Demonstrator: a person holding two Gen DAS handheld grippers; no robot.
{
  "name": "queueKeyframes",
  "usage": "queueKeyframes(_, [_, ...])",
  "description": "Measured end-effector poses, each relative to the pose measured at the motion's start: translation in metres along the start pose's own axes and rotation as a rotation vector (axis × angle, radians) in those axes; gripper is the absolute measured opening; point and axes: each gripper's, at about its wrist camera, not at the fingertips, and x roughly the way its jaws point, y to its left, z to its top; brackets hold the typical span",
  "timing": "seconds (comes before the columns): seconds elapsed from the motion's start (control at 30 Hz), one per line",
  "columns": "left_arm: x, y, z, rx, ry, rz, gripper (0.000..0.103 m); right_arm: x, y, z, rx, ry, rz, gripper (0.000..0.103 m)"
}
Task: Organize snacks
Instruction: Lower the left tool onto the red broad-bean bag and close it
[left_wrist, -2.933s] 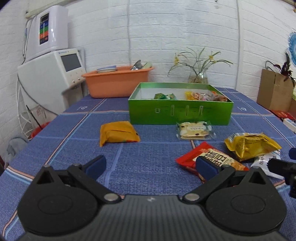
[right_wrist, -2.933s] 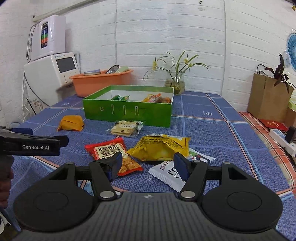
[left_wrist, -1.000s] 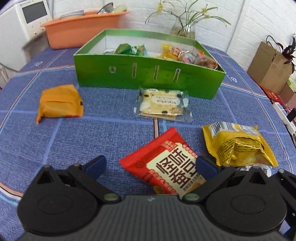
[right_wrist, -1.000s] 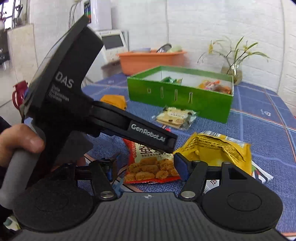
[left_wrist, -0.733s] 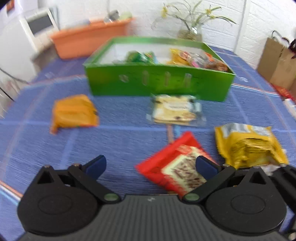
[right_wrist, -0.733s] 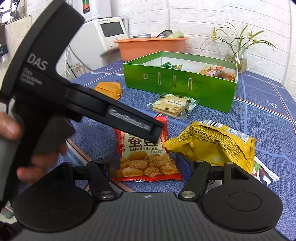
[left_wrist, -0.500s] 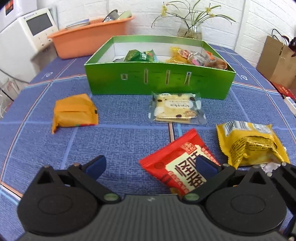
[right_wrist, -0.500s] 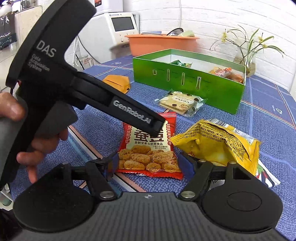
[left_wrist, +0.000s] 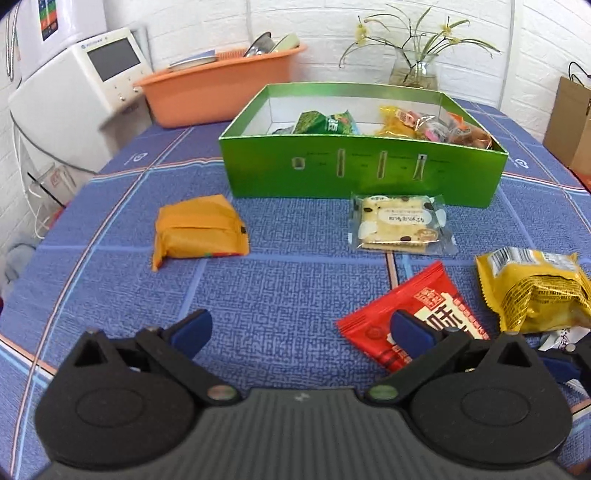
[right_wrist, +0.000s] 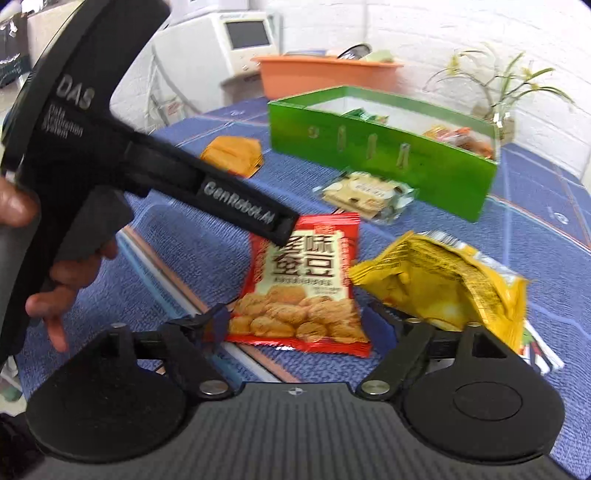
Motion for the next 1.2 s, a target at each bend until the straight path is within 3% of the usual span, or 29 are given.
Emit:
queueKeyframes(0.17, [0.009,-0.001,0.000,-0.087,0.064,-0.141,0.103,0.008,0.002,0.004,0.012,0.031,-0.018,0.103])
queueKeyframes(0.37, [0.012,-0.012,0.000,-0.125,0.077,-0.136,0.103,0.012,-0.002,0.008,0.036,0.049,-0.015,0.103])
queueKeyframes(0.53, [0.019,-0.006,0.005,-0.132,0.110,-0.201,0.103,0.012,-0.001,0.006,0.039,0.040,-0.026,0.103])
queueKeyframes(0.6, [0.018,-0.009,0.005,-0.091,0.105,-0.274,0.101,0.011,-0.001,0.005,0.032,0.027,-0.023,0.103])
queueKeyframes(0.63, [0.016,-0.011,0.003,-0.080,0.099,-0.318,0.095,0.011,-0.001,0.004,0.029,0.022,-0.023,0.103])
queueKeyframes(0.73, [0.010,-0.018,-0.001,-0.051,0.066,-0.339,0.076,0.008,0.000,0.000,0.032,0.003,-0.039,0.103])
queueKeyframes(0.77, [0.010,-0.017,-0.001,-0.058,0.064,-0.353,0.075,0.007,0.000,-0.001,0.040,0.002,-0.046,0.103])
queueKeyframes(0.93, [0.011,0.002,0.004,-0.181,0.081,-0.394,0.043,0.007,0.000,0.000,0.064,0.003,-0.060,0.103])
queueKeyframes(1.03, [0.013,0.011,0.004,-0.226,0.094,-0.409,0.035,0.007,-0.002,0.001,0.080,0.003,-0.052,0.103])
queueKeyframes(1.2, [0.006,0.018,0.001,-0.233,0.077,-0.400,0.030,0.003,-0.004,0.005,0.111,-0.019,-0.020,0.103])
